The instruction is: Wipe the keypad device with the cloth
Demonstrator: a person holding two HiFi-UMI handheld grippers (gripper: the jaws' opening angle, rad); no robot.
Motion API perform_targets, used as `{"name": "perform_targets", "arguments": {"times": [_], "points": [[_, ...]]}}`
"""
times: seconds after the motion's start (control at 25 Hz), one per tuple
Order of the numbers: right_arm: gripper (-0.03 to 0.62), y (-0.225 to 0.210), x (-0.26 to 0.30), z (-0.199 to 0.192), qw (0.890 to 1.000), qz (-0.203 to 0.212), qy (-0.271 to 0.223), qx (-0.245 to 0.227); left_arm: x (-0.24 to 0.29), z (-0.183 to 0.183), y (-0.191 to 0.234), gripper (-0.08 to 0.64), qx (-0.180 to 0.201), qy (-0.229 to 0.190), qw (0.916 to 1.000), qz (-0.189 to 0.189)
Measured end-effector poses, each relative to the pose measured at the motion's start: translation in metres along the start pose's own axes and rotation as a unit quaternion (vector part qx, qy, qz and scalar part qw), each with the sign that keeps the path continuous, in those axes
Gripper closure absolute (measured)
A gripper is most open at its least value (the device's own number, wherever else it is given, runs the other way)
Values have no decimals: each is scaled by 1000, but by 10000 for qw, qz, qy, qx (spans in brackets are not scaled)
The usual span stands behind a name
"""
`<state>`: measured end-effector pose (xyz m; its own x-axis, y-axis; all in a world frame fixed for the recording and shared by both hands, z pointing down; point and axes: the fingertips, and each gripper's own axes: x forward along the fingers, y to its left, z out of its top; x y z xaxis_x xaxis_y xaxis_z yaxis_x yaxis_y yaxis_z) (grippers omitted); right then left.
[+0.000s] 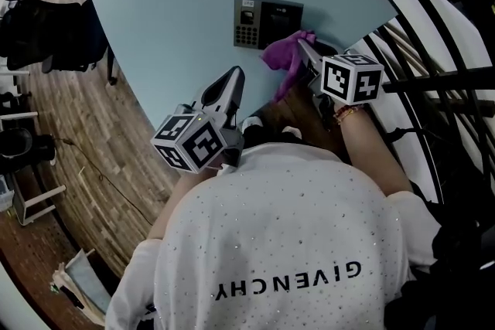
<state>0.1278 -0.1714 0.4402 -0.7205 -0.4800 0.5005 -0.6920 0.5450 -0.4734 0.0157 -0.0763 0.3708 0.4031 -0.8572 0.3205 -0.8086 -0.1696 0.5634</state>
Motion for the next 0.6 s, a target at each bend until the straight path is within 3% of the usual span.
{"name": "perform_targets", "arguments": {"times": [0.16,0.32,0.48,0.6], "points": [[566,7,-1,0,9998,-129,89,-151,1,9,14,558,-88,-29,9999,-126],[566,17,8,3,9994,-242,171,-188,5,25,28,558,197,8,9994,-274],[566,40,28,0,9990,-225,359,-168,-1,29,46,558,216,163,9981,-560],[566,62,52,-6,9975,-151,610,-325,-2,25,68,558,791,376,9947,-544]]}}
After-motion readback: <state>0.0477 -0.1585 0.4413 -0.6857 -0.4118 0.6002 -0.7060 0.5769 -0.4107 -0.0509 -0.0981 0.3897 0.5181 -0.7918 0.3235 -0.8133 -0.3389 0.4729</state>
